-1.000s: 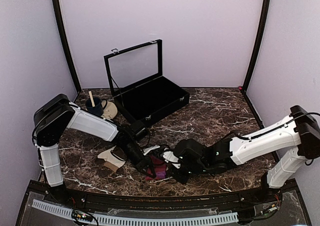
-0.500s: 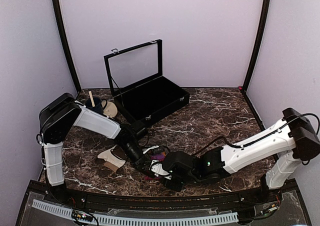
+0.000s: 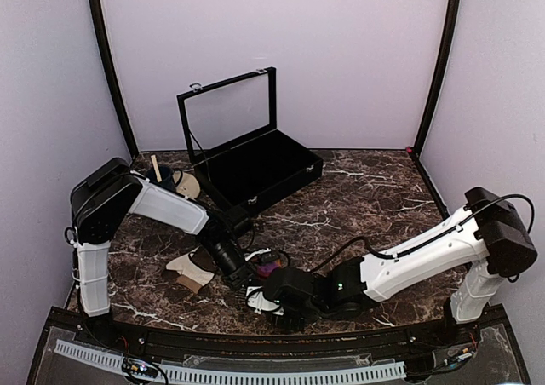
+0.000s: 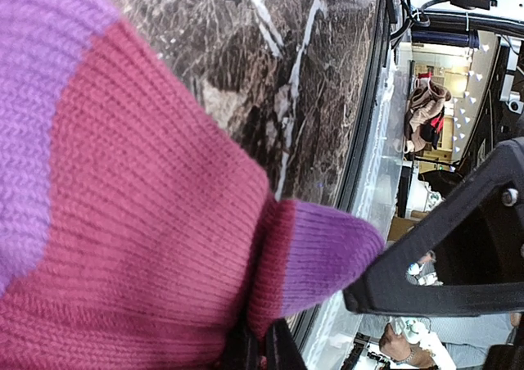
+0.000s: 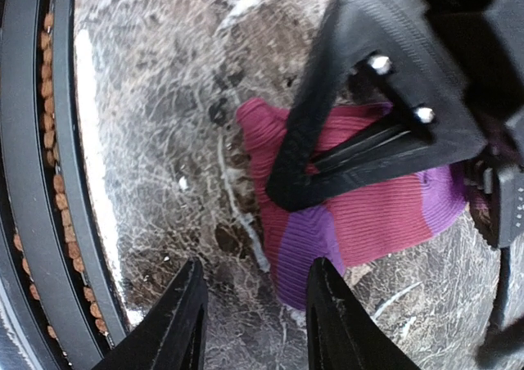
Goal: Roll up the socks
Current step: Roll the sock at the center of the board.
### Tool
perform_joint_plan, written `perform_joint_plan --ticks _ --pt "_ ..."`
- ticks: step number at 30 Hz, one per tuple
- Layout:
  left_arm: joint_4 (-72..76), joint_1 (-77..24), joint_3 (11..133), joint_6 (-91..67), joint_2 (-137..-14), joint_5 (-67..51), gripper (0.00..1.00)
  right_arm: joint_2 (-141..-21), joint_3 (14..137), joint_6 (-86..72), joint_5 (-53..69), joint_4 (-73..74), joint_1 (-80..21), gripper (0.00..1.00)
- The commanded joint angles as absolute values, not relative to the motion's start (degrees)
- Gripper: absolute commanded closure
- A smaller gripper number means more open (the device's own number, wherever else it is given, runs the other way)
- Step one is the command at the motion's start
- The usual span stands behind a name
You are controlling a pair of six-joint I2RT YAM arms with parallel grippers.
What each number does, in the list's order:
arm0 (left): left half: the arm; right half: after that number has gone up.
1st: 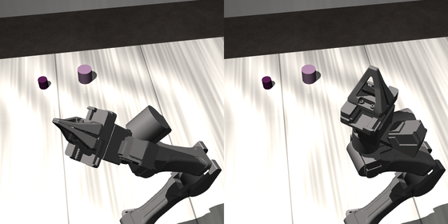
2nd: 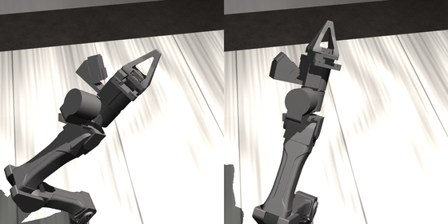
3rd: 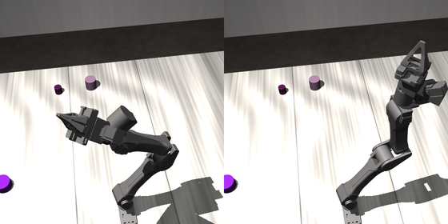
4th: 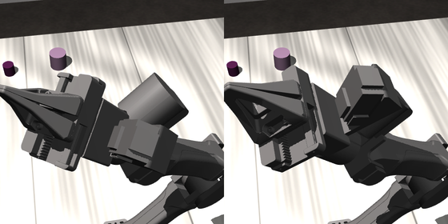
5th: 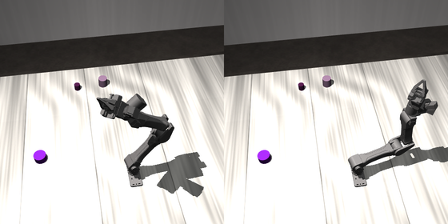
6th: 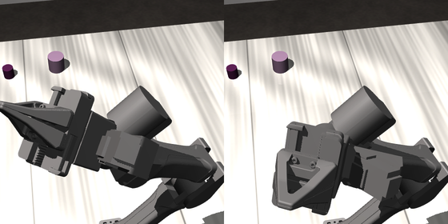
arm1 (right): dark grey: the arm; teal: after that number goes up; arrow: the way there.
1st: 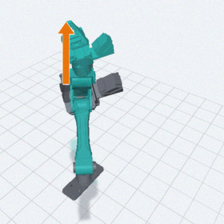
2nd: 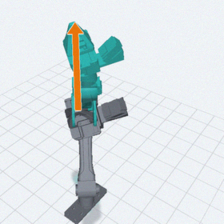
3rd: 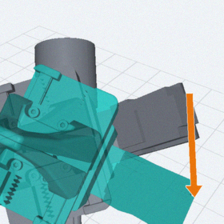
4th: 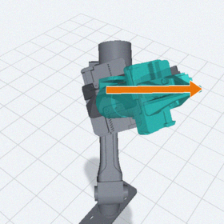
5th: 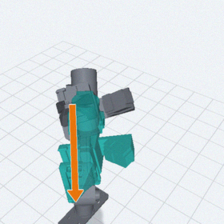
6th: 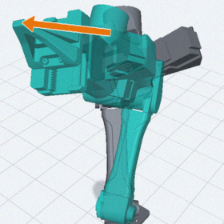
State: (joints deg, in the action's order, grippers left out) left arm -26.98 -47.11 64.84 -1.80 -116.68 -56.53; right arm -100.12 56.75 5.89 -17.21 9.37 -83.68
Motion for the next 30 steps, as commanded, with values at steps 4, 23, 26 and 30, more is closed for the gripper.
perform_joint_plan --ticks 4,23,26,30 --pt "-30.17 -46.82 66.18 -0.21 -117.76 -58.06 1.0 -101.92 57.7 9.4 -17.36 9.68 -84.55 0.62" --pt "-30.4 -46.51 65.92 -0.26 -118.9 -59.75 1.0 -103.47 56.12 14.31 -17.58 7.25 -81.76 0.63" --pt "-30.42 -46.42 65.92 -0.18 -119.11 -59.81 1.0 -103.02 56.17 15.2 -17.39 7.06 -81.39 0.63" --pt "-30.37 -46.41 65.92 -0.24 -119.33 -60.14 1.0 -103.41 56.42 16.17 -16.8 7.28 -81.04 0.62"
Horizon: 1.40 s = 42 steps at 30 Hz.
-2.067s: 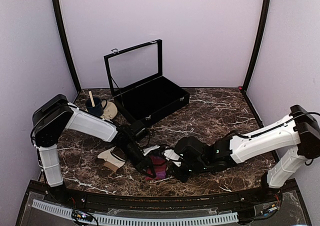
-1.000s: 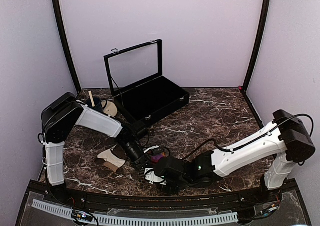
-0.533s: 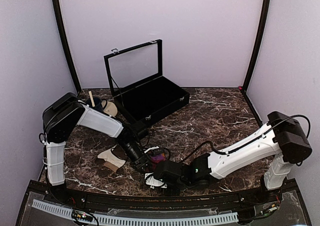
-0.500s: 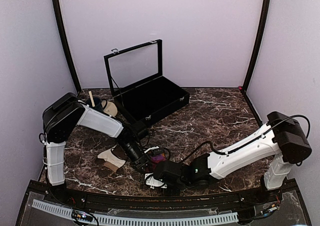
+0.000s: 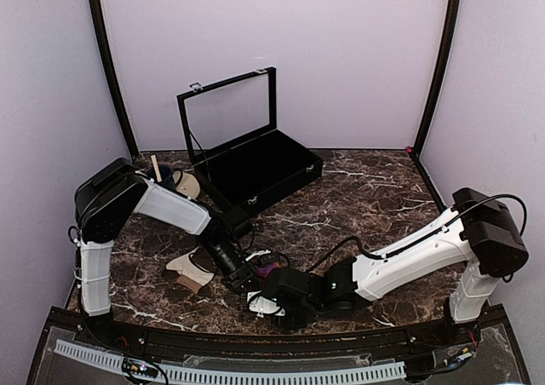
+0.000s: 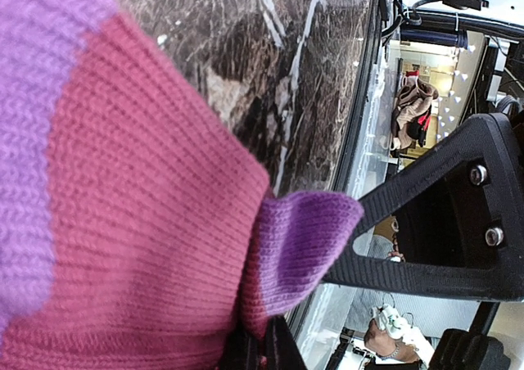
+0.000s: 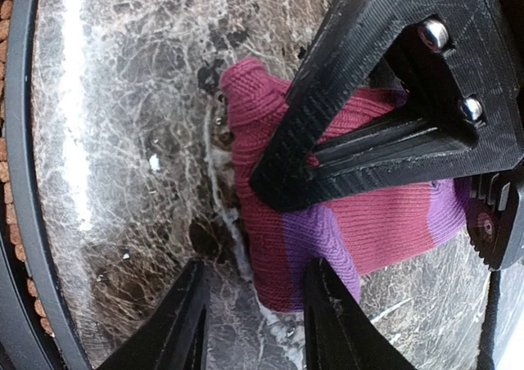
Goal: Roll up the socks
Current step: Roll the sock at the center of the board.
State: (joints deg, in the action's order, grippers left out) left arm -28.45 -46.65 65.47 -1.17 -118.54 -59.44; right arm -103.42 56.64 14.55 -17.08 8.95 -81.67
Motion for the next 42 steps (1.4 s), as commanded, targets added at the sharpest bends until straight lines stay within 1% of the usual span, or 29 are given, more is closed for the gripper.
perform_joint_plan --ticks 1,31,42 --pt "-30.37 -46.41 65.92 -0.26 -119.41 -60.15 1.0 -103.51 56.43 16.45 -16.79 7.21 -80.95 0.62" --pt "-30.83 -46.23 66.7 -0.22 -120.82 -61.18 1.0 -102.17 58.28 19.91 -15.56 7.13 -80.77 0.61" --pt "-30.72 -46.14 66.53 -0.05 -120.84 -63.25 1.0 -106.51 58.78 19.78 -13.33 6.07 -77.39 0.62"
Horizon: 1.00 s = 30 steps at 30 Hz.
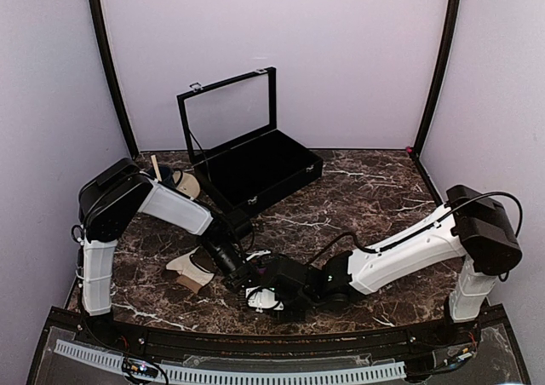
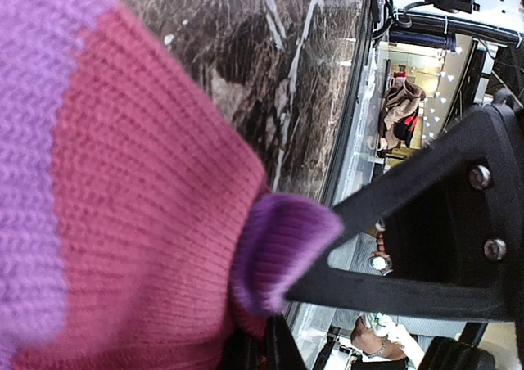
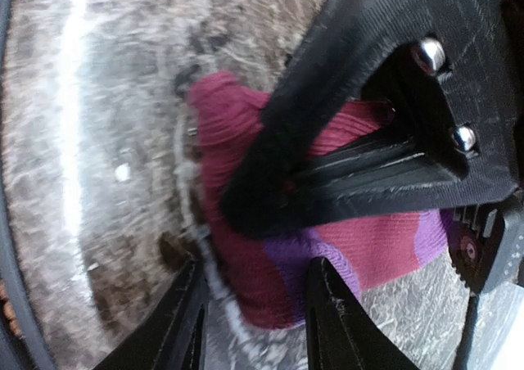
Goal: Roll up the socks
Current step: Roll the sock at the center of the board.
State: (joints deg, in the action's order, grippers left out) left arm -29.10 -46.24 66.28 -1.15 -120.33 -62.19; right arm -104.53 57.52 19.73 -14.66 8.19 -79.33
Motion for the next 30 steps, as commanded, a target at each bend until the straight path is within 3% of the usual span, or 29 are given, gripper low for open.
perform_joint_plan --ticks 1,15,22,30 --pt "-30.77 -46.14 66.53 -0.01 -120.84 -63.42 1.0 -106.72 58.8 19.65 -12.89 6.13 -77.02 0.62" --pt "-29.07 -45.0 65.13 -1.42 -117.62 -61.13 0.9 -108.21 59.12 14.01 -5.24 15.16 -75.77 0.86" --pt "-21.29 -42.64 60.87 -6.54 -111.05 -58.94 0.77 -106.95 58.93 9.25 -2.6 17.9 -75.84 0.98" --pt "-13.67 -41.84 56.39 -11.56 -105.73 -56.28 0.72 -107.44 60.46 4.33 1.18 19.07 -75.52 1.0"
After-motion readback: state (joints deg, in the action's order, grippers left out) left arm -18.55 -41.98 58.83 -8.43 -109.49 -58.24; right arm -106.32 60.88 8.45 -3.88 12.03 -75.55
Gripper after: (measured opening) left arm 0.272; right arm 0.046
